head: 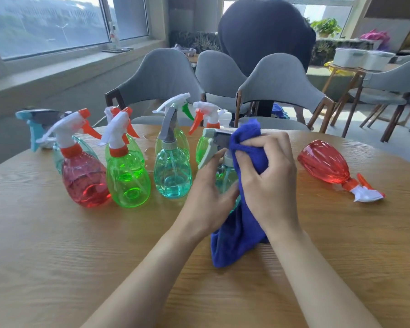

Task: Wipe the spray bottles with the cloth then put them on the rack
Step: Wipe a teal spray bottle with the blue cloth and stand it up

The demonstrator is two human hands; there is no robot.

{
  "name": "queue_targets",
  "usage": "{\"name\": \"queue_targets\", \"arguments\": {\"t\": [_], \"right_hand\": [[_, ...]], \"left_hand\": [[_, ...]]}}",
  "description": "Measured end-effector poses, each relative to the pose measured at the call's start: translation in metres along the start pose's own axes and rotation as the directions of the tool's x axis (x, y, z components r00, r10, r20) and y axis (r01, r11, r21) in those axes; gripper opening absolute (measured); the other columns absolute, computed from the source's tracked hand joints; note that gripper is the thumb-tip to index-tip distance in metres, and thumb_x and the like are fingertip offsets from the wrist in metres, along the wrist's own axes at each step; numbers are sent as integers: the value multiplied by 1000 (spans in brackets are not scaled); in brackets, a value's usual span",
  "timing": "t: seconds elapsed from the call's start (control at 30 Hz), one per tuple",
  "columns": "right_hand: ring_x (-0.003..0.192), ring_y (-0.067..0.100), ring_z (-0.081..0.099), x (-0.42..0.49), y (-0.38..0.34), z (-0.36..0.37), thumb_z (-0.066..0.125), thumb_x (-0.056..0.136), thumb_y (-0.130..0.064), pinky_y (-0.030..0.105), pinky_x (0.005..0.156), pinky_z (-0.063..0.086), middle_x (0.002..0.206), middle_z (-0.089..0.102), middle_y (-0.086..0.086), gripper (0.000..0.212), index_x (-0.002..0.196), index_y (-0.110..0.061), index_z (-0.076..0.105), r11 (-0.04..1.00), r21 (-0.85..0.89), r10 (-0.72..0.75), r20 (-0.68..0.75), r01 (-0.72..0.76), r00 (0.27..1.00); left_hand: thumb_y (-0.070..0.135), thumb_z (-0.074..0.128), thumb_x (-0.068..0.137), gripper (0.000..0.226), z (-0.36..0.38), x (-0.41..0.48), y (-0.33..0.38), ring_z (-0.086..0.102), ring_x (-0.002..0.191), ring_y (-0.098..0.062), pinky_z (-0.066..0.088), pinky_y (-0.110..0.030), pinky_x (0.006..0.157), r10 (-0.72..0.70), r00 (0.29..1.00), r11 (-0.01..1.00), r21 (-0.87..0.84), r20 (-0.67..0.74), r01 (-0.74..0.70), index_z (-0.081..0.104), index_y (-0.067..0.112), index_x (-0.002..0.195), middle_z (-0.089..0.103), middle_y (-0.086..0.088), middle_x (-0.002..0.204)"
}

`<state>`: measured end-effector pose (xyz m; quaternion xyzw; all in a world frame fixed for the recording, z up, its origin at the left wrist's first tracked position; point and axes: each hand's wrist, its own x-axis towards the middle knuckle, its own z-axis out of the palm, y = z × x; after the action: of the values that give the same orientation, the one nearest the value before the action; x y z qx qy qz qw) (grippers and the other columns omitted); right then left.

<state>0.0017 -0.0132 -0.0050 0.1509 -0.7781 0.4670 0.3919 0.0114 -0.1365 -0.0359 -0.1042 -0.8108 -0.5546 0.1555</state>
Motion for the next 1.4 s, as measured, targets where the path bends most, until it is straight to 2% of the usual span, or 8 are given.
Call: {"name": "queue_targets", "arguments": {"t": [0.23, 0.33, 0.6, 0.73, 0.93, 1.1, 1.23, 1.4], "right_hand": [[104, 18, 64, -15, -24, 20, 71, 91, 0, 32, 94, 53, 113, 66, 2, 24, 111, -11, 79, 977, -107, -170, 140, 186, 975], [102, 16, 65, -11, -20, 14, 71, 87, -2, 31, 93, 54, 112, 64, 0, 24, 107, -13, 78, 988, -64, -134, 112, 142, 985], [116, 22, 59, -6, -16, 7, 67, 100, -4, 29, 103, 48, 123, 63, 1, 23, 122, -9, 73, 987, -83, -141, -15, 140, 990], [118, 18, 51, 3, -16, 7, 59, 108, -20, 26, 106, 41, 129, 65, -7, 28, 134, -18, 70, 979, -144, -133, 95, 145, 987], [97, 11, 60, 14, -8, -1, 52, 105, -27, 30, 88, 48, 102, 67, -6, 22, 113, -19, 71, 995, -51, 88, 131, -82, 987], [59, 9, 35, 21, -8, -9, 52, 100, -19, 27, 56, 30, 57, 39, -12, 38, 64, -21, 41, 916, 87, 375, 160, -391, 913], [70, 19, 37, 23, -1, -13, 53, 90, -34, 40, 67, 33, 73, 38, 2, 31, 70, -11, 43, 795, 265, 519, 170, -546, 838], [82, 22, 43, 9, 6, -1, 60, 77, -41, 46, 76, 37, 90, 46, 4, 23, 89, -21, 57, 538, 467, 647, 304, -702, 699]], "left_hand": [[-9, 68, 92, 38, 4, 0, -1, 60, 96, 20, 45, -3, 76, 221, 973, 967, 143, -60, -210, 60, 27, 102, 58, 28, 93], [-6, 67, 89, 32, 4, 4, -4, 63, 88, 6, 45, -10, 70, 211, 977, 975, 86, -42, -206, 63, 26, 93, 62, 21, 88], [13, 69, 95, 54, 4, 1, -3, 56, 135, -5, 46, -31, 113, 173, 985, 985, -3, -28, -173, 55, 19, 147, 63, 11, 140], [19, 71, 96, 60, -1, -1, -2, 56, 135, -6, 47, -37, 113, 88, 996, 996, 2, 16, -88, 49, 25, 151, 62, 13, 142], [35, 72, 99, 74, -9, 0, 4, 41, 119, 22, 31, 5, 92, -69, 991, 997, 43, 112, 65, 34, 31, 162, 48, 29, 136], [29, 68, 91, 48, -7, 5, 4, 57, 105, 7, 46, -23, 96, -94, 988, 995, -16, 123, 97, 50, 38, 135, 63, 23, 113], [34, 65, 93, 58, 1, 4, 7, 48, 130, 1, 36, -21, 109, -67, 993, 996, 59, 94, 61, 48, 35, 148, 52, 17, 137], [39, 58, 85, 69, -3, 12, 8, 45, 136, -9, 38, -32, 116, -159, 986, 987, -21, 44, 160, 47, 45, 153, 49, 9, 136]]}}
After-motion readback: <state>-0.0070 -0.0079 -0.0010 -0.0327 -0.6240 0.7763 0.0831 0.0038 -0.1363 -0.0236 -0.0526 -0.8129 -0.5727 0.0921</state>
